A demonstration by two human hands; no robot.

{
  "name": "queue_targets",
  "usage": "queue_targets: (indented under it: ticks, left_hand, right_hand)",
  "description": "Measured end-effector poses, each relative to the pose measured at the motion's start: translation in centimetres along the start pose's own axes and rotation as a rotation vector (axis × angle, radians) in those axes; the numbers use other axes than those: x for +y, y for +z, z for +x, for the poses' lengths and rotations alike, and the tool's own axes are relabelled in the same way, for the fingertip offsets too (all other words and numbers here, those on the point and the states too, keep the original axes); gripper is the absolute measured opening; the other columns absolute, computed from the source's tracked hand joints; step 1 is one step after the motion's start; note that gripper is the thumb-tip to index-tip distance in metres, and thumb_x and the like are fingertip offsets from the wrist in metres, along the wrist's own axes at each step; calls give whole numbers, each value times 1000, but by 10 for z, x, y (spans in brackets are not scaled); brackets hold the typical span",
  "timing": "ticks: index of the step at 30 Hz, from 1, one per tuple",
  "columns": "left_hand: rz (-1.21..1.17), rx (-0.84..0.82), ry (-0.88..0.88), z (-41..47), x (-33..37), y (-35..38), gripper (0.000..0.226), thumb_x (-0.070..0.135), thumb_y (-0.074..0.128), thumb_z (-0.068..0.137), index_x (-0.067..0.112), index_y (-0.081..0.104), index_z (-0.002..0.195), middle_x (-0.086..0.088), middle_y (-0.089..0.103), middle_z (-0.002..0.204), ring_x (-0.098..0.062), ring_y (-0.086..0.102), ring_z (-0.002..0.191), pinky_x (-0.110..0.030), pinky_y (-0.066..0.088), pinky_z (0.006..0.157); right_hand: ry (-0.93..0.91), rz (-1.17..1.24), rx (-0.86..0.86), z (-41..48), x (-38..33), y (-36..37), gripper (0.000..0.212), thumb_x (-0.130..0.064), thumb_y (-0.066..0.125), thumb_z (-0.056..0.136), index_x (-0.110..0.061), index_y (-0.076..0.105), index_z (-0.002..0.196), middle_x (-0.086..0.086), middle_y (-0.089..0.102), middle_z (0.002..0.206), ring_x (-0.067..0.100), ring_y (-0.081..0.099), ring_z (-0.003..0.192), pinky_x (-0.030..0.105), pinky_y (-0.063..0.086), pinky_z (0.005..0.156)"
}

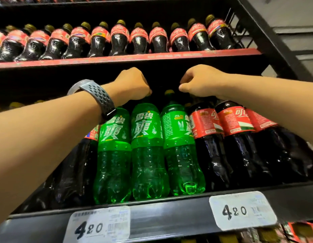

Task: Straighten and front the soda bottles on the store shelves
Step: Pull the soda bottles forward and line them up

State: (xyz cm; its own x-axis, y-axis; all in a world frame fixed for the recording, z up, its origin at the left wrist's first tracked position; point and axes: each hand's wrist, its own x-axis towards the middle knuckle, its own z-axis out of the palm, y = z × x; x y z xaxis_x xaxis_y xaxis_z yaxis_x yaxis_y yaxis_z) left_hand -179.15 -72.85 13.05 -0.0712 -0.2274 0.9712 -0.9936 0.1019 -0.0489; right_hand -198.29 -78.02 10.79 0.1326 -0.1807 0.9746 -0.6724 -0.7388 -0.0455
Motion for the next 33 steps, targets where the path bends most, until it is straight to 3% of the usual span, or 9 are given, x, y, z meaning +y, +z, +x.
queue_targets:
  ticks: [7,12,17,21,27,31,33]
  left_hand:
    - [183,-31,27,3,14,8,26,36,62,75,21,73,93,-5,71,95,-29,64,91,-37,54,84]
    - [175,-12,49,10,34,23,46,60,60,78,16,71,87,-4,68,85,-24,62,81,-31,48,69]
    - [226,-2,65,17,45,33,48,62,61,77,14,61,70,0,59,69,-23,56,71,-27,33,51]
    - [196,41,60,22,42,39,52,67,63,71,18,50,63,2,56,67,-19,55,64,-26,31,47]
    - [79,85,35,26,37,52,49,62,74,61,19,48,61,6,55,65,-12,52,59,-24,30,46]
    - [6,75,-5,31,36,52,43,54,74,60,17,52,64,3,57,68,-15,55,62,-24,31,47]
    - [2,69,5,32,36,53,42,52,74,60,17,51,65,3,57,69,-17,55,62,-24,31,47]
  right_hand:
    - [-114,-111,-79,5,9,3,26,-30,62,84,-19,67,107,3,66,112,20,59,103,22,41,78]
    - [-132,-197,18,5,25,-5,31,-31,62,81,-17,66,109,6,66,112,27,59,105,34,50,88]
    - [-105,-179,-5,9,36,-7,35,-41,63,82,-16,68,105,8,67,108,28,59,103,31,49,82]
    - [-77,-172,-21,11,35,0,41,-49,63,81,-14,68,101,8,67,102,28,61,96,30,48,73]
    - [-13,-174,-47,14,33,1,27,-28,57,85,-13,68,105,8,66,103,26,61,94,27,48,71]
    - [-5,-113,-89,12,35,1,20,-16,56,84,-15,69,100,1,62,86,14,54,70,22,38,50]
    - [-9,-103,-92,13,37,1,17,-12,57,84,-16,69,95,2,64,89,15,55,72,22,38,50]
